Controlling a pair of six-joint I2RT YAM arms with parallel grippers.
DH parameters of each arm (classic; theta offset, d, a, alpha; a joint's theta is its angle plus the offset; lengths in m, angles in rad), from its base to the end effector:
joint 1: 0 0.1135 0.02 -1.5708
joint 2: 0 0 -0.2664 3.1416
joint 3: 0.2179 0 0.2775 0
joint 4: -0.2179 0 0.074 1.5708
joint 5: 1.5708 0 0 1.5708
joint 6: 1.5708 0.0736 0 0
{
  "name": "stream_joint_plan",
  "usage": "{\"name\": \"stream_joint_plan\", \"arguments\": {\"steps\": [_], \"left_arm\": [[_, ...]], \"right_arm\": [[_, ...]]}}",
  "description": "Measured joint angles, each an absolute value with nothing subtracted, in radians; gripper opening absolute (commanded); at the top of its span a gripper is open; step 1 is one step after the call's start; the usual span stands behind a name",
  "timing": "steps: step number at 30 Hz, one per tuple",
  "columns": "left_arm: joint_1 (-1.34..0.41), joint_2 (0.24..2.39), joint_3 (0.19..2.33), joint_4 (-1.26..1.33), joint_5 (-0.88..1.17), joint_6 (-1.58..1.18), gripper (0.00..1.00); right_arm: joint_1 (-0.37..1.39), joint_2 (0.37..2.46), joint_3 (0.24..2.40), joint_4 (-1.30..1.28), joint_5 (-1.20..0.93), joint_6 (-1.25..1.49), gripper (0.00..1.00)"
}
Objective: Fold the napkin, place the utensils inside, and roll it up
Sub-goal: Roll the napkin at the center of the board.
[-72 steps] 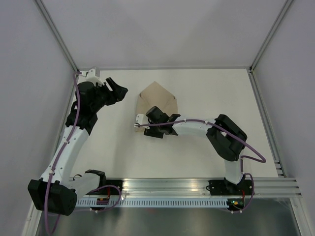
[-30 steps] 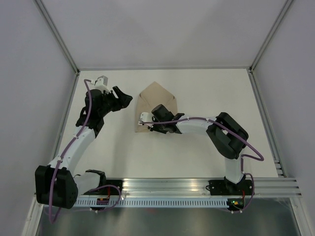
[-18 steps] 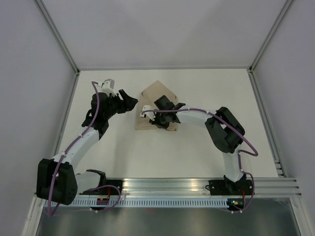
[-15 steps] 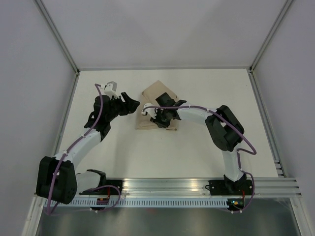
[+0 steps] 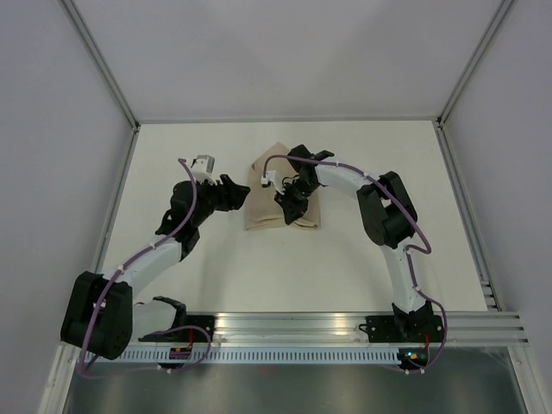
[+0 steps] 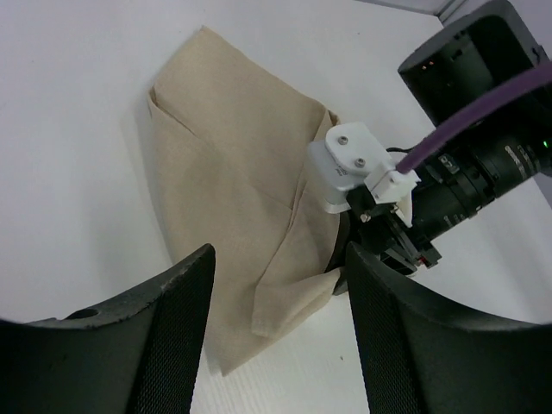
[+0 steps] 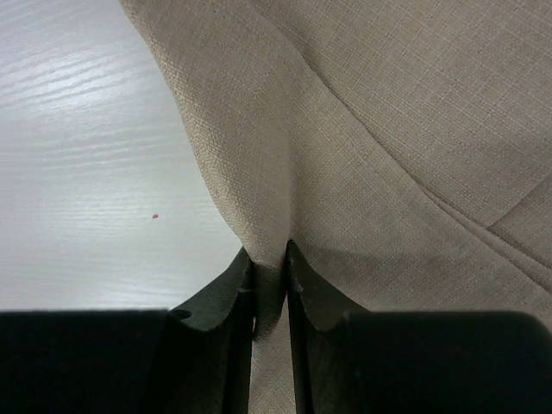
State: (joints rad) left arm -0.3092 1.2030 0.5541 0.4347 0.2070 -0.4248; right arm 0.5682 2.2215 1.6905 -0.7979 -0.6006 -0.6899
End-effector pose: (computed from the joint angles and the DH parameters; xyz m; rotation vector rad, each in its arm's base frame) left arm 0.2993 -0.1115 0.2151 0.0472 1.8361 -0.7067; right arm 0.3802 0.2921 0.1092 -1.7021 2.1633 0.8299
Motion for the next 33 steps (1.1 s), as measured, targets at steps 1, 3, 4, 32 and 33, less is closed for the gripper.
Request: {"name": "stream_joint_plan", "arguments": {"steps": [1, 3, 4, 32, 33], "left_arm": [[-0.313, 1.200, 0.549, 0.446, 0.207, -0.407, 0.66], [-0.320, 1.199, 0.549, 0.470, 0.208, -0.375, 0.66], [-0.323, 1.196, 0.548, 0.485, 0.210, -0.362, 0.66], [-0.786, 1.482, 0.727, 0.358, 0.104, 0.097, 0.73], [-0.796, 1.501, 0.745, 0.337, 0.100, 0.109, 0.73]], "right_arm": [[0.561, 2.236, 1.714, -0.836, -0.616, -0.704, 0.21], [0.549, 2.267, 1.756, -0.903, -0.649, -0.731, 0.20], [0.543, 2.280, 1.776, -0.937, -0.663, -0.743, 0.20], [0.458, 2.366, 1.801, -1.277, -0.796, -0.843, 0.20], [0.456, 2.367, 1.800, -1.280, -0.798, -0.843, 0.20]]}}
